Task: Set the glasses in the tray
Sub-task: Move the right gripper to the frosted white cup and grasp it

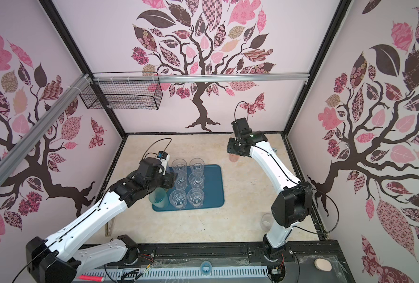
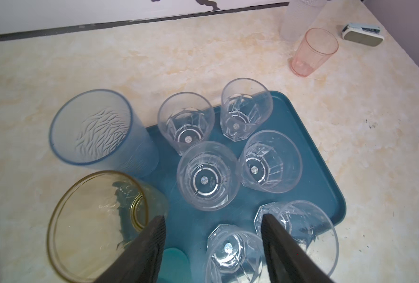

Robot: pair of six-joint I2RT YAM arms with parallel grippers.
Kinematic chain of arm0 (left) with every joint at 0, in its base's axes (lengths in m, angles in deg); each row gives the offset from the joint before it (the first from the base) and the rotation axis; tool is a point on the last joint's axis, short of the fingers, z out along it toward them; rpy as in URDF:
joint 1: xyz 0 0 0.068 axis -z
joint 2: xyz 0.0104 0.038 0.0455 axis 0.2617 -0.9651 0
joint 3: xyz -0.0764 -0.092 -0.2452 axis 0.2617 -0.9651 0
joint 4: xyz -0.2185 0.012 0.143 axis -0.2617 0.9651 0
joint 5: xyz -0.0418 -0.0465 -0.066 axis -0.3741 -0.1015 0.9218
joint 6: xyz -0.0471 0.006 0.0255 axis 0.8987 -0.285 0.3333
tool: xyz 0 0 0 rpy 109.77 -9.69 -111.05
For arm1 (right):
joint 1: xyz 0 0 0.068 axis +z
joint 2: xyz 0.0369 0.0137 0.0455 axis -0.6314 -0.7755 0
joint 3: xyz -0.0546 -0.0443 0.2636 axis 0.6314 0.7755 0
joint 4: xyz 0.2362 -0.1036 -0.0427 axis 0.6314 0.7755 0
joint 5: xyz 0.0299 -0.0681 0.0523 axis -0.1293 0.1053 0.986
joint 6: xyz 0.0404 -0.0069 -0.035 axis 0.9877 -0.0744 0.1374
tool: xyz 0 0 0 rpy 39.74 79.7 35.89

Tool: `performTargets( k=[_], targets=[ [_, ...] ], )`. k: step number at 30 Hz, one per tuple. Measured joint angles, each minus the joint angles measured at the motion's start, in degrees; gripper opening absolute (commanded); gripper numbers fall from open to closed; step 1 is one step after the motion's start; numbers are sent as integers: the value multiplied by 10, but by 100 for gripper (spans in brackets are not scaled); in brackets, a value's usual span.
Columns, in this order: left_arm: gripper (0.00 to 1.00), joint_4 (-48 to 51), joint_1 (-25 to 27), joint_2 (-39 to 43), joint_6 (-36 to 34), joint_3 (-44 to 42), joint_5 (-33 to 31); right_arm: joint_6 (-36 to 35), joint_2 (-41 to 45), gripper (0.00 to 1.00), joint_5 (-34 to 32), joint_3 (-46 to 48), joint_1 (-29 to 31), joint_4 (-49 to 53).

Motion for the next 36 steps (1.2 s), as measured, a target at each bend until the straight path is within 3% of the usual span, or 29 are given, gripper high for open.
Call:
performTargets(
  k=[5,11,16,22,31,36],
  targets=[
    [66,-32,28,-39,-23,0,-4,27,-66,47,15,-9,-79,-57],
    [66,-48,29,-67,-33,0,4,44,-188,49,43,-104,-132,-85],
    [66,-57,29,-71,-37,0,15,43,-273,53,65,-209,-136,-89],
    [65,-59,31,-82,-36,0,27,46,-327,53,99,-254,-134,-95],
    [66,-67,31,-84,-38,0,37,42,-394,47,120,-297,-134,-92],
    [67,-88,31,-89,-41,0,40,39,-410,37,125,-299,-134,-93]
  ],
)
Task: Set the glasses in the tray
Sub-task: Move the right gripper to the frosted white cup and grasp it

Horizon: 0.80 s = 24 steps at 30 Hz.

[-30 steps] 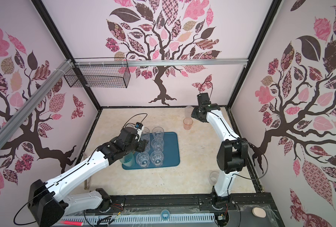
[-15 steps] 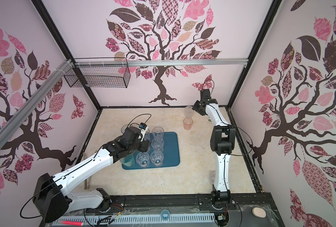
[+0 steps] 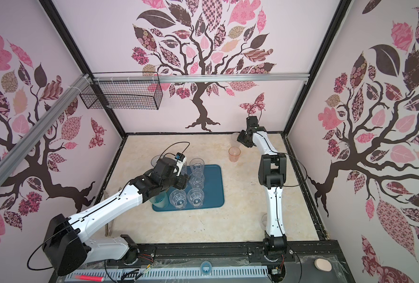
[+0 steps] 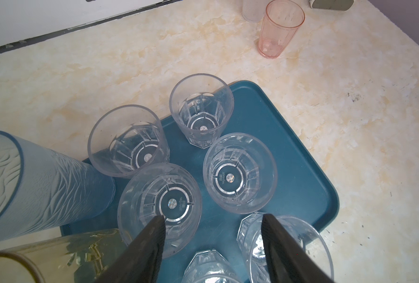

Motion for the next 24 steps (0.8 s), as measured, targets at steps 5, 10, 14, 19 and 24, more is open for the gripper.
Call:
performTargets(
  k=[5,10,14,19,24],
  targets=[
    [69,-17,0,-6,-11,0,0,2,-3,19,3,2,0,-2],
    [69,-49,-14,-17,-30,1,38,8,-1,8,1,22,0,-12],
    [69,-46,-57,-68,-40,27,114,9,0,4,-5,20,0,-3],
    [68,-16,-80,-136,-61,104,174,-3,15,3,-23,9,0,32],
    [68,5,-89,-151,-88,152,225,-30,54,3,-36,-49,4,102]
  ],
)
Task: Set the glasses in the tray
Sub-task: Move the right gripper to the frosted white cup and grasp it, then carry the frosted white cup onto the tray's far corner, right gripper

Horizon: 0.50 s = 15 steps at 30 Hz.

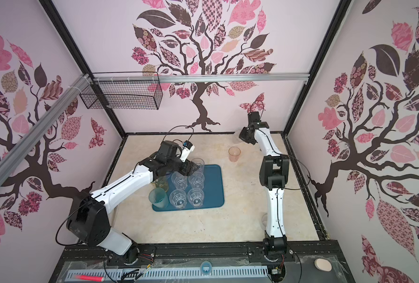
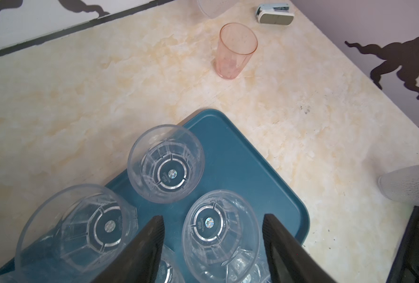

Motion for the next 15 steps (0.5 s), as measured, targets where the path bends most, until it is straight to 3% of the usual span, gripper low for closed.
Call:
performTargets(
  k=[6,11,15],
  targets=[
    [68,16,-7,26,-14,-2,-34,-36,134,3,-37,40,36,69],
    [67,17,-12,86,-10,-19,-73,-47,271,2,-48,195,137,80],
    [65,19,-12,138,-5,-55,-80,-48,290,1,-51,257,221,95]
  ],
)
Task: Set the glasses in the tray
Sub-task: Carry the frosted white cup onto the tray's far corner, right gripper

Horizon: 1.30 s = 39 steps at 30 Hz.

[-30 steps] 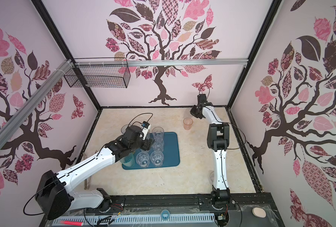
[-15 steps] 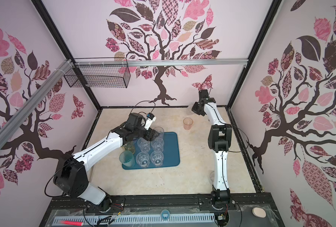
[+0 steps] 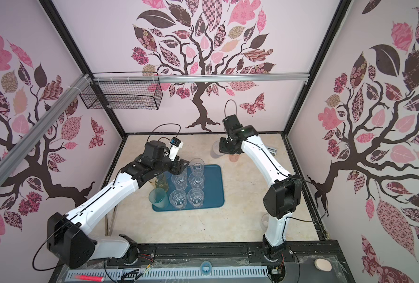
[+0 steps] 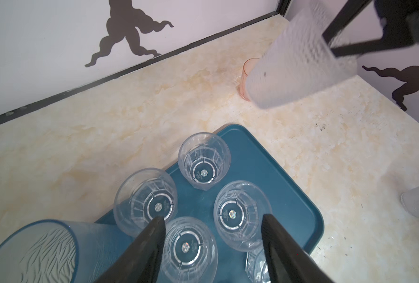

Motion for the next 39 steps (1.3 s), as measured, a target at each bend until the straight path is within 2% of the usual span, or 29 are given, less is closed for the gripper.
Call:
performTargets(
  k=[4,9,12,16,26,33,39],
  targets=[
    [63,7,0,53,9,-54,3,-7,0,0,-11,27,30,29],
    [63,4,10,132,23,-136,8,-15,3,1,-38,87,35,23],
    [63,2,16,150,26,-164,8,-19,0,1,-44,117,35,23],
    [63,-17,21,132,26,-167,8,-22,-18,1,-55,111,35,7],
    [63,-68,27,21,21,-164,19,-31,-142,1,-65,0,35,-16],
    [63,-80,27,12,20,-161,20,-37,-191,2,-68,-37,35,-11],
    [63,-87,27,12,19,-161,20,-41,-200,3,-73,-49,35,-4]
  ],
)
